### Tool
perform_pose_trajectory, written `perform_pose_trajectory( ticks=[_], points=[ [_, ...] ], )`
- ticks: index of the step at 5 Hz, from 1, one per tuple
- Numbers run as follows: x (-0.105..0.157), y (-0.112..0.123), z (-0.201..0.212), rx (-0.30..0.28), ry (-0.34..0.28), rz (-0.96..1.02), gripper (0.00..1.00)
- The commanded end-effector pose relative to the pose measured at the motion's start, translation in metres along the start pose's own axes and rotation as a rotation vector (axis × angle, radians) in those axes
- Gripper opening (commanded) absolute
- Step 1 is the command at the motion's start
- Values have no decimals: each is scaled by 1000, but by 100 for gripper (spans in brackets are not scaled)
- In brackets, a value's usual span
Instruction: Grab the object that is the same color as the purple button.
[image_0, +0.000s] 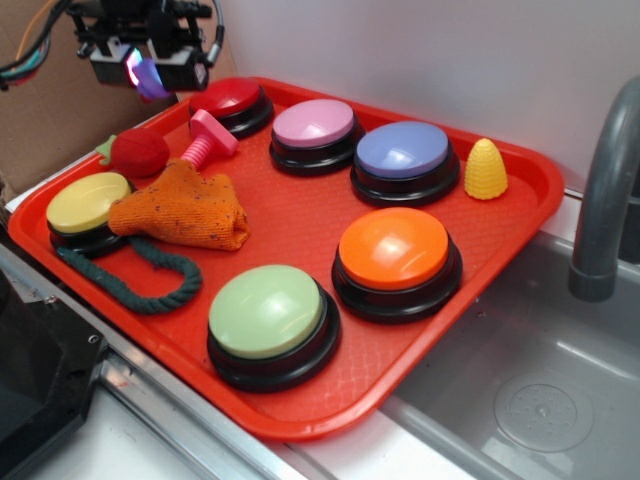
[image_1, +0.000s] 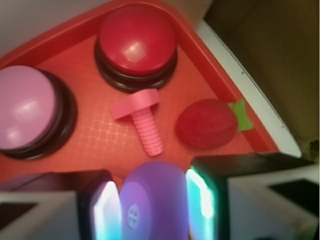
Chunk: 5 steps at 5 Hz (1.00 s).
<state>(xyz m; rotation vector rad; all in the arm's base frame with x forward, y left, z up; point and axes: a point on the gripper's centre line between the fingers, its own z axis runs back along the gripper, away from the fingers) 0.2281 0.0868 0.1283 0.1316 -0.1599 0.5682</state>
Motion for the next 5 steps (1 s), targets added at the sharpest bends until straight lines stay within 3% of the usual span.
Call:
perform_pose_trajectory(
  ticks=[1,2,3,4,5],
  points=[
    [-7,9,65,-132,-59,-161,0],
    [-18,0,71,-164,-54,-213,0],
    [-25,-18,65,-153,-16,-327,0],
    [-33,-30,60,-132,-24,-350,0],
    [-40,-36,55,-149,-7,-376,0]
  ],
)
